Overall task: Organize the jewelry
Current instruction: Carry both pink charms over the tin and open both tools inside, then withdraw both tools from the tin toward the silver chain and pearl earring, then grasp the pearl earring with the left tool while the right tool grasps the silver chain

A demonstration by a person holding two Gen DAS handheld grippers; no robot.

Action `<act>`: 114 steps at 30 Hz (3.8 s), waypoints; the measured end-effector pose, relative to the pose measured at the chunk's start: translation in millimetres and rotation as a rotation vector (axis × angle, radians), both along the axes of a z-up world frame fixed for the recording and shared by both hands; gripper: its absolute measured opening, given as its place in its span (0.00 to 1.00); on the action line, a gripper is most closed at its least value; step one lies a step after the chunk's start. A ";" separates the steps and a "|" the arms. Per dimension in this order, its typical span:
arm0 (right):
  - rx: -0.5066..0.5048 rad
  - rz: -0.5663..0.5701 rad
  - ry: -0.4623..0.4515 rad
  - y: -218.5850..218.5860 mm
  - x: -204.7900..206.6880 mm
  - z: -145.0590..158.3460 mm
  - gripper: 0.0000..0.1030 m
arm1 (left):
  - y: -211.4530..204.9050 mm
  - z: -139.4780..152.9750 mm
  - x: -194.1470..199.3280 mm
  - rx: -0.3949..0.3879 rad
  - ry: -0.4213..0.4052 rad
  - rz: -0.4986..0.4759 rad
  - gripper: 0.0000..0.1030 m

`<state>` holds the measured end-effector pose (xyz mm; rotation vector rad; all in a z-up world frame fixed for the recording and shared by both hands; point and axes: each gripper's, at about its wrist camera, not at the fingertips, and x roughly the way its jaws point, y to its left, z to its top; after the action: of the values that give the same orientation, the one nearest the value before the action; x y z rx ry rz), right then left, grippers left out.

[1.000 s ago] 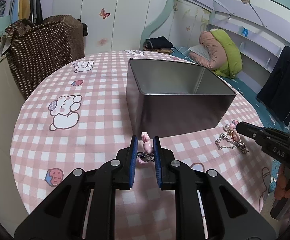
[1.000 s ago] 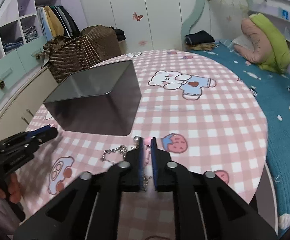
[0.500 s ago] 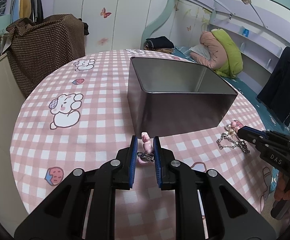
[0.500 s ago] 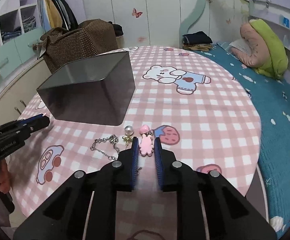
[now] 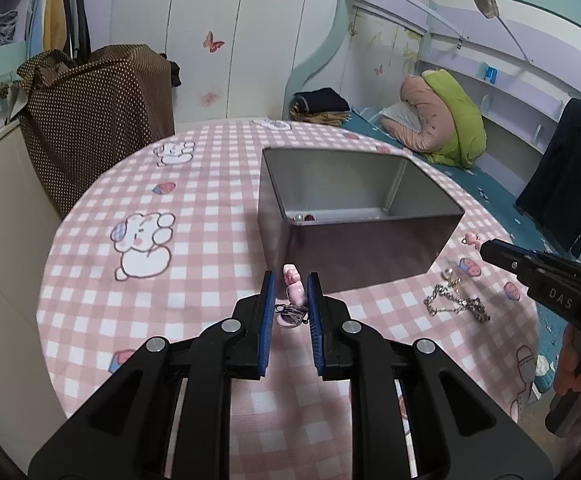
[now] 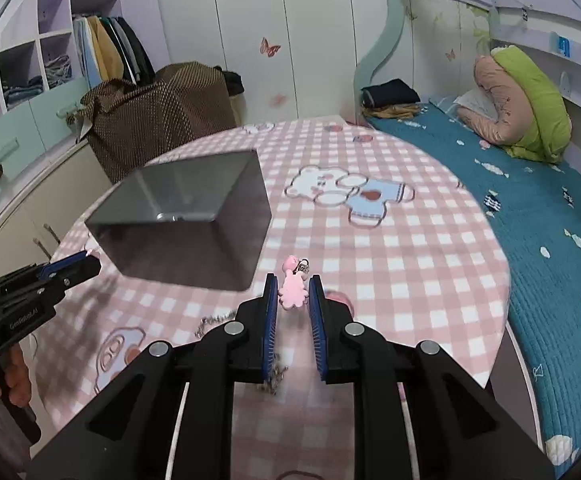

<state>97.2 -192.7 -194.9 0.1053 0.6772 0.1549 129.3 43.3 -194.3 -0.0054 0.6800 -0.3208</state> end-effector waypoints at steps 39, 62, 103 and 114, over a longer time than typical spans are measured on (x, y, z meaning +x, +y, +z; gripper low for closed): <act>0.028 0.151 -0.076 51.9 38.1 29.0 0.15 | -33.2 34.7 42.2 0.010 -0.083 -0.057 0.16; -0.002 -0.023 -0.006 1.8 14.2 11.1 0.67 | -29.6 33.4 25.2 0.019 -0.089 -0.037 0.61; -0.026 0.030 0.037 -27.7 -21.5 -4.5 0.43 | -87.0 -6.4 -1.9 -0.015 0.066 -0.182 0.77; -0.116 0.070 0.072 -12.3 -12.5 -28.1 0.17 | -77.9 -12.8 1.8 -0.018 0.093 -0.151 0.77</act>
<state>84.7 -205.1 -223.0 -0.0245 0.7601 0.1797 131.1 -34.6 -207.2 0.0133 0.7718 -0.4738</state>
